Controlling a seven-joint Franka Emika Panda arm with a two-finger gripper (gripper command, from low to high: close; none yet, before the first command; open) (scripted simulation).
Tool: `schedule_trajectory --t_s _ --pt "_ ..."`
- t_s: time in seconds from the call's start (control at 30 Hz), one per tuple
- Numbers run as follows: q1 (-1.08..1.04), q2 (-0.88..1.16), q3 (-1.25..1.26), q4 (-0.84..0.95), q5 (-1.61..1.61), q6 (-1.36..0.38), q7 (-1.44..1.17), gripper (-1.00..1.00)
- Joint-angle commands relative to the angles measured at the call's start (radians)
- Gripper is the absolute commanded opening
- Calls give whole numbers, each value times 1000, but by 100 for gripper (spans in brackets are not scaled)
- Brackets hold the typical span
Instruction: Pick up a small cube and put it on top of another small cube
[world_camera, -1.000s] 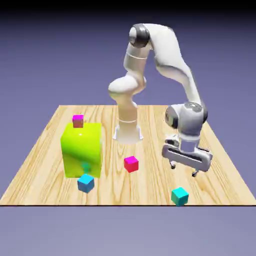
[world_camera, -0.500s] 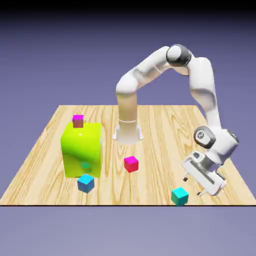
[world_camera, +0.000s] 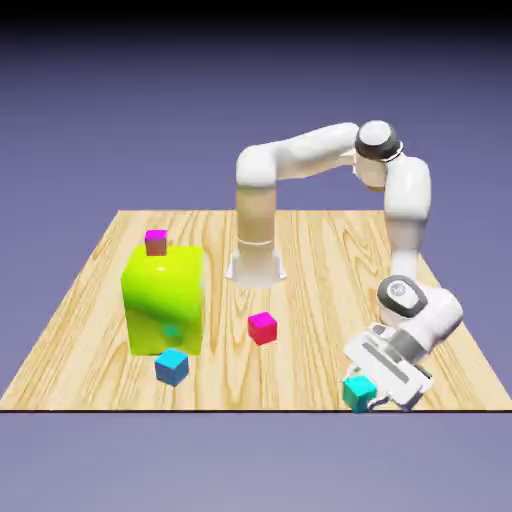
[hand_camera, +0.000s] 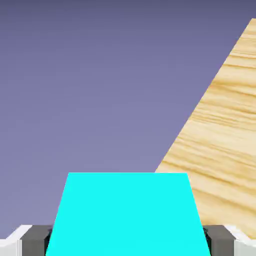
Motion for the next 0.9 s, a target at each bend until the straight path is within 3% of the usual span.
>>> schedule_trajectory --t_s 0.0,0.77,0.87 --pt "26 -23 -15 -3 -4 -30 -4 -100" --pt "-647 -326 -625 -131 20 -987 145 -100" --pt "-661 -336 -649 -172 26 -994 154 -100"
